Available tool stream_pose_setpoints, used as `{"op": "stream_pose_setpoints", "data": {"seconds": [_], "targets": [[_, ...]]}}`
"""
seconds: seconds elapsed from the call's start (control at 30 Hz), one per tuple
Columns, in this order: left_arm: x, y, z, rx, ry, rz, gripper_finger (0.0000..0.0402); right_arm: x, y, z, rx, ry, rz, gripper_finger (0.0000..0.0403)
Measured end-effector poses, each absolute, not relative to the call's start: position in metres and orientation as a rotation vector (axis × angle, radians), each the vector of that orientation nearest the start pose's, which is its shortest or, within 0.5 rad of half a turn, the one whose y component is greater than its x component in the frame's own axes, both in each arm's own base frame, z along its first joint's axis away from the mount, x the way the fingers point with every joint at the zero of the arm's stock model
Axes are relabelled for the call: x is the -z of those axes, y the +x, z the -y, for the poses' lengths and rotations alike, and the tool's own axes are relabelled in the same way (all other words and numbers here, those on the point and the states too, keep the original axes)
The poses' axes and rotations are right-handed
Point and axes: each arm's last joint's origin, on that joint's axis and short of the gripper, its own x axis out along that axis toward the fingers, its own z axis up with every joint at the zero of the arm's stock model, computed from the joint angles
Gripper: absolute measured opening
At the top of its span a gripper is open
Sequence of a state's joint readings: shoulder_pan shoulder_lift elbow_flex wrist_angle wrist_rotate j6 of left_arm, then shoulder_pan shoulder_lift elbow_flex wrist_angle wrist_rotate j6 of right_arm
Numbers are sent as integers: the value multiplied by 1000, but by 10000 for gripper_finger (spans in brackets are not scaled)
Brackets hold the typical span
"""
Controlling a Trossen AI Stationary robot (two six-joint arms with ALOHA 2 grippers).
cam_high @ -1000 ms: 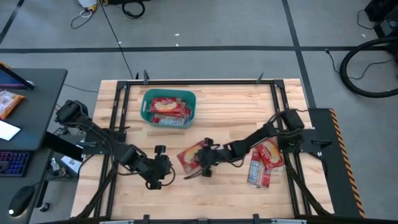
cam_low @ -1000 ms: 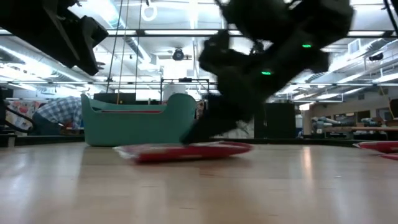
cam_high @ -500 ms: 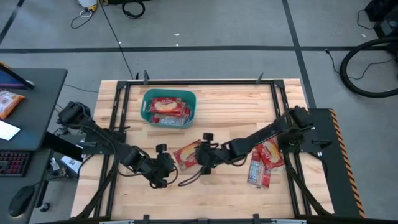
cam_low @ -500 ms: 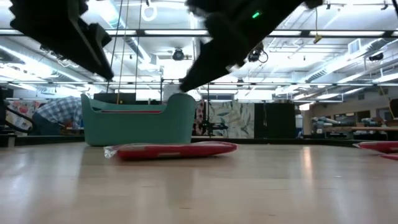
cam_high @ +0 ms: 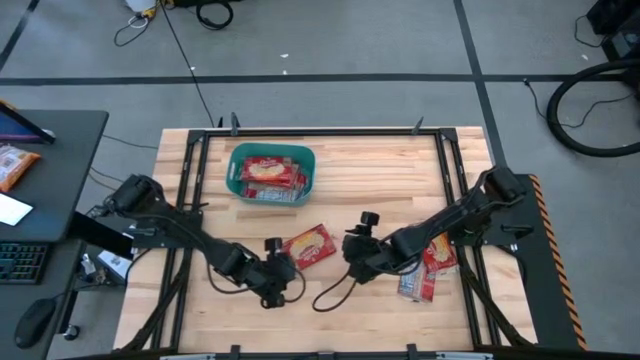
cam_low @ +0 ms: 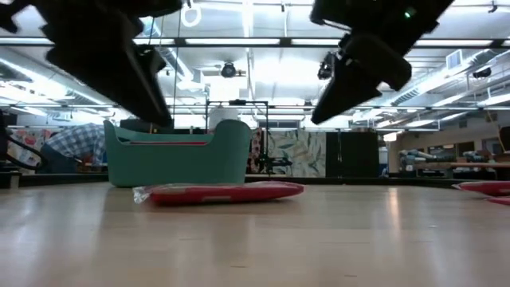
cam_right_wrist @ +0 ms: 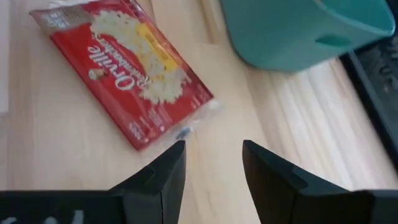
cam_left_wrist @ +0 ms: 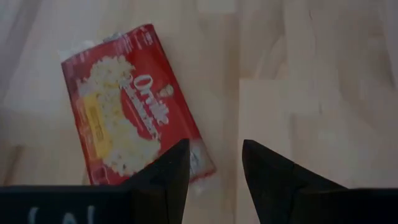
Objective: Sort popcorn bags into baskets
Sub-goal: Put the red popcorn pack into the green bin
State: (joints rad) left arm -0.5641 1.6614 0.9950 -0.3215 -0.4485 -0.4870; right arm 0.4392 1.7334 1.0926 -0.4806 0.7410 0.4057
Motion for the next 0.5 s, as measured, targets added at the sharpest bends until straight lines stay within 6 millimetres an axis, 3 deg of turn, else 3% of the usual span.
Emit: {"op": "stream_pose_setpoints", "data": {"seconds": [0.27,0.5], "targets": [[-184,301,158,-158,-5,-813,189,-172,296,-122,530,-271,-820,165],[-174,319,160,-185,21,-691,235,-174,297,-120,604,-301,-753,165]]}}
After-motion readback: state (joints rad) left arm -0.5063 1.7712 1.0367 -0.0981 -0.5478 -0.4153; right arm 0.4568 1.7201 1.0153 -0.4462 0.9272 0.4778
